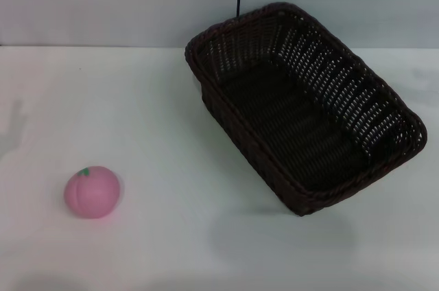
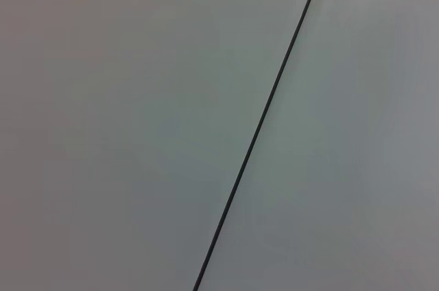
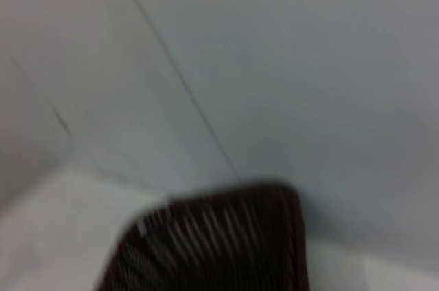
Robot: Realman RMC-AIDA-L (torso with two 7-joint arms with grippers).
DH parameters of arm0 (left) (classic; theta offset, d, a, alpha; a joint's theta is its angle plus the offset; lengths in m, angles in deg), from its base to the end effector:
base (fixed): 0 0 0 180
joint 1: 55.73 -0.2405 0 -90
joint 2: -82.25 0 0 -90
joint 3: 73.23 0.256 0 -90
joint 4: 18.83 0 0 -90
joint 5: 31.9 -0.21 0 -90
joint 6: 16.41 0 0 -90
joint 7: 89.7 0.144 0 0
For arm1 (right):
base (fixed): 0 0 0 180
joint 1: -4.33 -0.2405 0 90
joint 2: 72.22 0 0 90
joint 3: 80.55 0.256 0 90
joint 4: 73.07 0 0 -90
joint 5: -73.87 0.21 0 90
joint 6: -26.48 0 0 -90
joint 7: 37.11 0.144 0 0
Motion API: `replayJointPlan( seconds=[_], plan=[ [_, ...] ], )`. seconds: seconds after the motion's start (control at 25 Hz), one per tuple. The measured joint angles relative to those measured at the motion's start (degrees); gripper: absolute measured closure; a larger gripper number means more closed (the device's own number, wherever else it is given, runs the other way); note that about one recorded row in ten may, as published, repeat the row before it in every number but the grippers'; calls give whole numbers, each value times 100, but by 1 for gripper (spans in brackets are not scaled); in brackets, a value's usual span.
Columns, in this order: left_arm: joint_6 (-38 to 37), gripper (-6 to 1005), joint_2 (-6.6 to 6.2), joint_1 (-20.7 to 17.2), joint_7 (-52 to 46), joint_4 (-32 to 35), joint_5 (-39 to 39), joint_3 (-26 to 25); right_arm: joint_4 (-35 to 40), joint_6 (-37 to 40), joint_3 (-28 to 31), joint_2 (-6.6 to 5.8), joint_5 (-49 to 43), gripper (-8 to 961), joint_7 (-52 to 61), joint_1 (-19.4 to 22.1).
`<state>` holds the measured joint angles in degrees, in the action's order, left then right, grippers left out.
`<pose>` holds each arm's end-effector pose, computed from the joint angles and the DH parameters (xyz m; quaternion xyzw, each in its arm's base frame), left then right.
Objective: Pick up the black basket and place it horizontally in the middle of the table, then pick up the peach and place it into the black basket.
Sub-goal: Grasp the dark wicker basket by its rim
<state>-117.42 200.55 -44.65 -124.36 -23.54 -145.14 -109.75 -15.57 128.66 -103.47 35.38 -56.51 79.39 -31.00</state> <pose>-0.3558 0.2188 0.0532 -0.5323 -0.2422 -0.5270 0.6166 0.2667 0.3590 0.1608 -0.8804 0.3926 0.1713 0.2034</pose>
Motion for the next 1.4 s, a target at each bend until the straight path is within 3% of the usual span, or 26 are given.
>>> replayJointPlan(
  seconds=[0.2, 0.44, 0.72, 1.2, 1.4],
  plan=[
    [16, 224, 0, -16, 0, -21, 4, 45, -126, -63, -516, -73, -907, 149, 85, -485],
    [107, 228, 8, 0, 0, -44, 4, 123, -470, -581, -1769, -52, -1231, 149, 307, -810],
    [122, 233, 13, 9, -134, -53, 5, 123, -869, -929, -2058, -33, -1408, 148, 359, -1014],
    [160, 241, 8, 22, -232, -46, 27, 109, -1454, -1866, -2391, 225, -1451, 149, 269, -1113],
    [204, 245, 11, 33, -235, -52, 20, 124, -1422, -2082, -2399, 409, -1445, 306, 77, -1060]
  ],
)
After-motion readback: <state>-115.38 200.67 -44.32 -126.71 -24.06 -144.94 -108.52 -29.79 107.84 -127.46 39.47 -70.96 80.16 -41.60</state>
